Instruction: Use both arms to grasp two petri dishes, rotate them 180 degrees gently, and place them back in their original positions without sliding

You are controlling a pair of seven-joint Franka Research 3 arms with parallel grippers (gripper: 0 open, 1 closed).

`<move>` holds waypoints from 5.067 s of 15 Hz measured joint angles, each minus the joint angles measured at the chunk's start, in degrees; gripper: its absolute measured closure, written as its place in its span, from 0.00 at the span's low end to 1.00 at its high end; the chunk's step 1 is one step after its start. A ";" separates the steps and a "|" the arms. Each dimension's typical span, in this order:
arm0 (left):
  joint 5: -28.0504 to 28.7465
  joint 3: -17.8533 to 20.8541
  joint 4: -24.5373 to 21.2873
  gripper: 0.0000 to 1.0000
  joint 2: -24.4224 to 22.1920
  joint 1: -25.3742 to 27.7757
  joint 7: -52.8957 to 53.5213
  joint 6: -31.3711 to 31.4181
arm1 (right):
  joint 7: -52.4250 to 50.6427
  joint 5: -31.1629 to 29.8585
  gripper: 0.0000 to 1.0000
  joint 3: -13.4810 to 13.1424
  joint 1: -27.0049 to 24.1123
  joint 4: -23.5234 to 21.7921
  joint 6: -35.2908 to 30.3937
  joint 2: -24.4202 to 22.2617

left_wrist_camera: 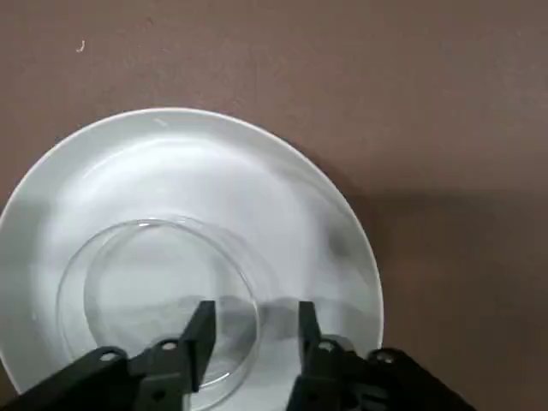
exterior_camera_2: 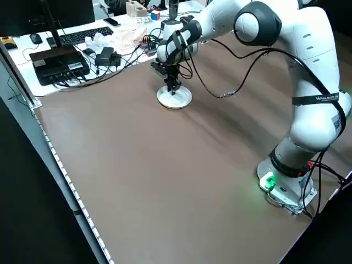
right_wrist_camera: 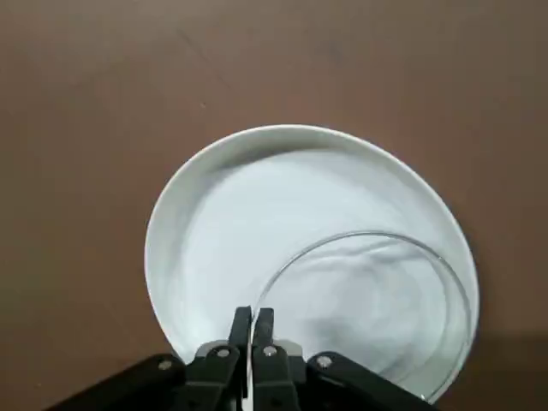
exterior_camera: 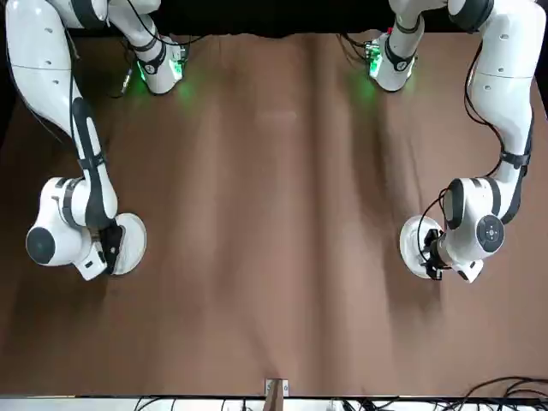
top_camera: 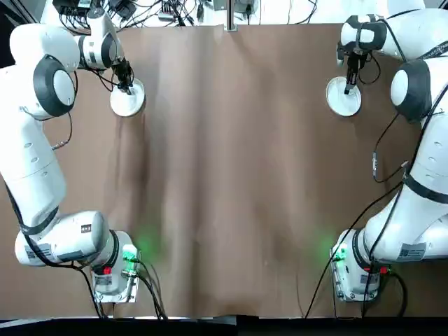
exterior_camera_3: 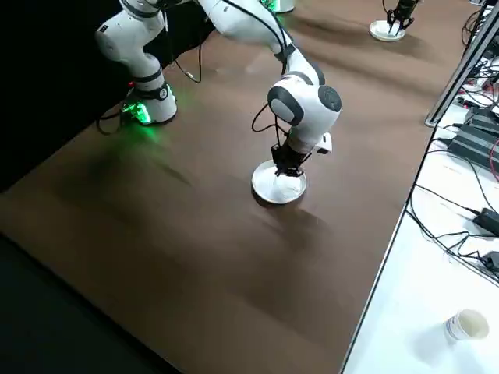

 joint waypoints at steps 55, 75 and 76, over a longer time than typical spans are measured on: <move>-3.81 7.30 12.67 0.00 -45.22 -10.90 94.71 -44.81 | 74.47 7.87 0.00 -0.02 -0.82 23.04 -33.35 -25.55; -5.81 4.95 10.32 0.00 -37.11 -13.51 81.15 -44.25 | 75.84 3.01 0.00 3.32 -1.52 13.18 -30.37 -35.46; -5.81 4.84 10.27 0.00 -37.03 -13.51 80.60 -44.74 | 75.57 2.99 0.00 3.32 -1.53 13.17 -30.42 -35.46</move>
